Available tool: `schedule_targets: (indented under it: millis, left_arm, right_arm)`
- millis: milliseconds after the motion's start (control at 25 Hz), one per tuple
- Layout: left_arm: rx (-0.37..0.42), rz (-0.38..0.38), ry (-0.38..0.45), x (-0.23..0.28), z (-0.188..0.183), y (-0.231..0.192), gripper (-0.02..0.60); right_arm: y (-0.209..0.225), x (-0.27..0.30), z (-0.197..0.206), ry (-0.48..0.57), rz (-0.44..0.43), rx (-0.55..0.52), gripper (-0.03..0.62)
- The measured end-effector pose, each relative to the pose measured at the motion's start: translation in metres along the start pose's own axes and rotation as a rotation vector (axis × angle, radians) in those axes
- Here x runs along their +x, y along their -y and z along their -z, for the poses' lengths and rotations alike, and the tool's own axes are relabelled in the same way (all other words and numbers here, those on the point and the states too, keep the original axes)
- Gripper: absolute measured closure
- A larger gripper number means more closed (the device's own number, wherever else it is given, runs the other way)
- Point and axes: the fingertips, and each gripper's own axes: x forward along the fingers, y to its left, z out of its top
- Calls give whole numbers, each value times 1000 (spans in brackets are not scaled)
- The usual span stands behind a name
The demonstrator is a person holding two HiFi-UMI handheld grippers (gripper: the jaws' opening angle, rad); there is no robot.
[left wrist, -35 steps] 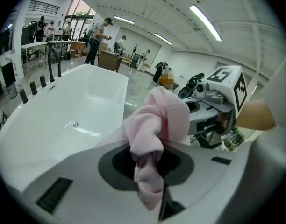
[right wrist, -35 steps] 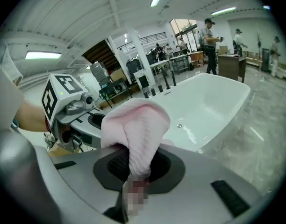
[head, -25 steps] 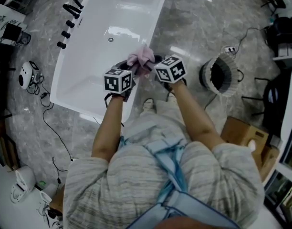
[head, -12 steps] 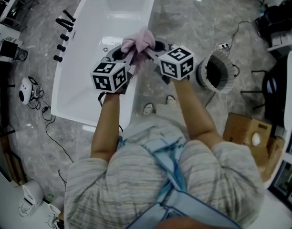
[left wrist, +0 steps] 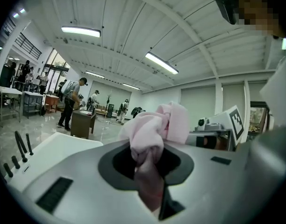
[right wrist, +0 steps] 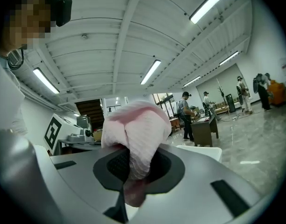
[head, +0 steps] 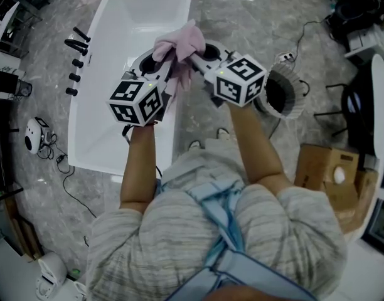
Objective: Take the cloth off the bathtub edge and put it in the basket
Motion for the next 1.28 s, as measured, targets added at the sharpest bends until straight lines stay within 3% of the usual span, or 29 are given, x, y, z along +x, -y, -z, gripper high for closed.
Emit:
schedule_targets:
  millis: [600,1280]
  left_arm:
    - [28,119,19,57,-22,30,499]
    - [45,183,63,164,-56,123,499]
  right_arm:
    - [52,-34,-25,65,115,10,542]
    - [149,-130,-75,141,131,-15,542]
